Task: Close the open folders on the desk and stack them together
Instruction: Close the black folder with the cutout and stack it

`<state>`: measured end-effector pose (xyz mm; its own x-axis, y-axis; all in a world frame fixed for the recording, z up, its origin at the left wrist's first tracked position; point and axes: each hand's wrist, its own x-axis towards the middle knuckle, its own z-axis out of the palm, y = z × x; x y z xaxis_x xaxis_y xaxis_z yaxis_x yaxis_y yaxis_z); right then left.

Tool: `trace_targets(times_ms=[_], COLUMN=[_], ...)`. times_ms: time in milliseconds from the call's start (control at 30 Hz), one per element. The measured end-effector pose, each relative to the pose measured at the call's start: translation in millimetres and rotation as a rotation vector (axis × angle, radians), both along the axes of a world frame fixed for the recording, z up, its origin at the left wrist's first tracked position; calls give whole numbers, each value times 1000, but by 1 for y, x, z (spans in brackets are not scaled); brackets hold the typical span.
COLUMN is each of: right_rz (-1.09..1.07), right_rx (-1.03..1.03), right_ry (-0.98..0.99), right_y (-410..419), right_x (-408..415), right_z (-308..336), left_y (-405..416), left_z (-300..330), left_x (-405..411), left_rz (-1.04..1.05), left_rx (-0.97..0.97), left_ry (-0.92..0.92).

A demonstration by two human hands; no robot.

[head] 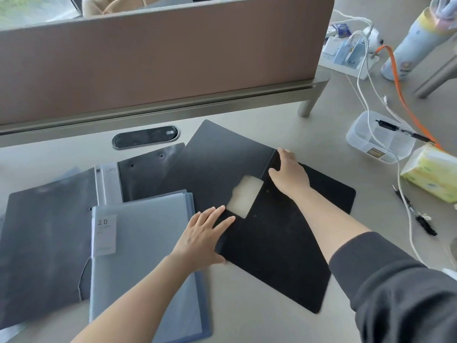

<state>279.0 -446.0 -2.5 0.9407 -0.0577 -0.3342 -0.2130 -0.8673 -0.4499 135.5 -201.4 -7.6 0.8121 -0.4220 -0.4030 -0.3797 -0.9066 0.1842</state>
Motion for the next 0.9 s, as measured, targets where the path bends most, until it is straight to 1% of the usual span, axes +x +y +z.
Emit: trace_targets(times_ms=[100, 300, 467, 600, 667, 767, 900], right_rz=[-35, -170, -308, -382, -400, -441, -555], right_rx=[0, -35, 64, 92, 95, 95, 145], right_ry=[-29, -16, -65, -104, -114, -154, -280], right_y=[-1, -17, -35, -43, -46, -49, -54], right_x=[5, 3, -5, -15, -21, -30, -43], right_z=[2, 8, 17, 27, 33, 46, 76], left_y=[0, -1, -3, -6, -9, -18, -38], left_z=[0, 2, 4, 5, 10, 18, 36], left_x=[0, 0, -1, -2, -2, 0, 7], left_rz=[-8, -24, -45, -59, -23, 98, 258], left_rx=[-5, -22, -37, -42, -72, -153, -264], left_ry=[-3, -2, -12, 9, 27, 37, 44])
